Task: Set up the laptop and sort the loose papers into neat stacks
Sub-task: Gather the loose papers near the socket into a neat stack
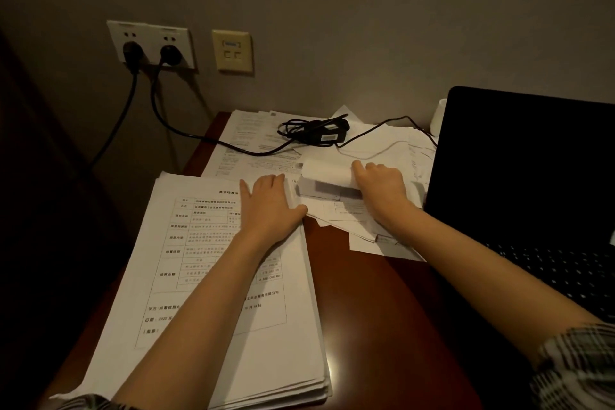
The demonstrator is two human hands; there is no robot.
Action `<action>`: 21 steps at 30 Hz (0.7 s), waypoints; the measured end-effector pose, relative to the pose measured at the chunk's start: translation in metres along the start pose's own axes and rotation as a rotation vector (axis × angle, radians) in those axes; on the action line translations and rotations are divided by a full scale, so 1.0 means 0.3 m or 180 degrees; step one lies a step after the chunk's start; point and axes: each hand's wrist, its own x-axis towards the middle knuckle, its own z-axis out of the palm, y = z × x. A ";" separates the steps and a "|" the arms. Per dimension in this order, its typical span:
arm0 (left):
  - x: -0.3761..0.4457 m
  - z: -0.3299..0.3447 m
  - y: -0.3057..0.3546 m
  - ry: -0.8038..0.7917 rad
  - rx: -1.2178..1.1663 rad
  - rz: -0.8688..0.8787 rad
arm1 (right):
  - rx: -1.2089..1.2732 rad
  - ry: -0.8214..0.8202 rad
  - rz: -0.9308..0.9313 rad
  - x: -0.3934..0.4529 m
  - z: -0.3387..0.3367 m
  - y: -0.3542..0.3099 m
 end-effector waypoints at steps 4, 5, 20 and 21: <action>0.001 0.004 -0.001 0.0051 -0.0017 -0.0009 | -0.0154 -0.0133 0.0092 0.022 -0.033 0.026; 0.001 0.004 0.000 0.0058 -0.0028 -0.0014 | -0.0193 -0.0093 0.0102 0.029 -0.052 0.037; -0.027 -0.057 0.050 0.0462 -0.2977 -0.0569 | 0.0435 0.1309 0.0169 0.037 -0.505 0.177; -0.026 -0.071 0.054 0.0452 -0.3032 -0.0610 | 0.0484 0.1424 0.0188 0.030 -0.540 0.179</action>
